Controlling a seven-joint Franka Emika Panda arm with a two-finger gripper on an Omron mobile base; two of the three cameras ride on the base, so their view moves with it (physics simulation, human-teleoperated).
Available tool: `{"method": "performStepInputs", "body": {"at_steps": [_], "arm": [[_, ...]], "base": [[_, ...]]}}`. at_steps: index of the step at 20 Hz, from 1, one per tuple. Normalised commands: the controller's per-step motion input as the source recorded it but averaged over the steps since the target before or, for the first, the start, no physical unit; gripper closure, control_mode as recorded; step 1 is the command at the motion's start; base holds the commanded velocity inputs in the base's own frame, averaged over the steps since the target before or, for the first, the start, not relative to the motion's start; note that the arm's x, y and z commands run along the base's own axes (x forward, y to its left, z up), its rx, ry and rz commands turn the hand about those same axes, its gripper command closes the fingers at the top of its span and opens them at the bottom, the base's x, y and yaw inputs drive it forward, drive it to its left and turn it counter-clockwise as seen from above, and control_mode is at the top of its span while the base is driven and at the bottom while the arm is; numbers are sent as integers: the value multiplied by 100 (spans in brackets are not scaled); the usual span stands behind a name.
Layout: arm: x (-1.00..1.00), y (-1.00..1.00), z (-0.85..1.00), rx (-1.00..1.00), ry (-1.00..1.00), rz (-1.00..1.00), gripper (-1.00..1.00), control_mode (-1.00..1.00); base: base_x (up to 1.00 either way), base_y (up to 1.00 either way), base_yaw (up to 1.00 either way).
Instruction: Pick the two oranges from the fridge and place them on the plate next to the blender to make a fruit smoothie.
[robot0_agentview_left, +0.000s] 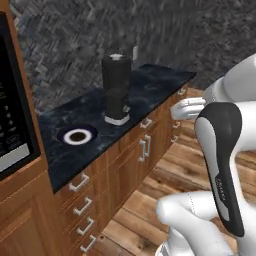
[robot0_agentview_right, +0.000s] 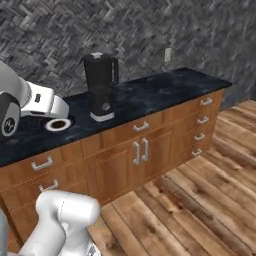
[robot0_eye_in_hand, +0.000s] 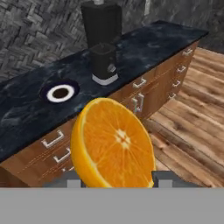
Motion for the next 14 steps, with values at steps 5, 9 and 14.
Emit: {"method": "performStepInputs", "body": {"at_steps": [5, 9, 14], "arm": [[0, 0, 0, 0, 0, 0, 100, 100], [0, 0, 0, 0, 0, 0, 100, 100], [0, 0, 0, 0, 0, 0, 100, 100]], "base": [[57, -2, 81], [79, -38, 68], [82, -70, 45]]}}
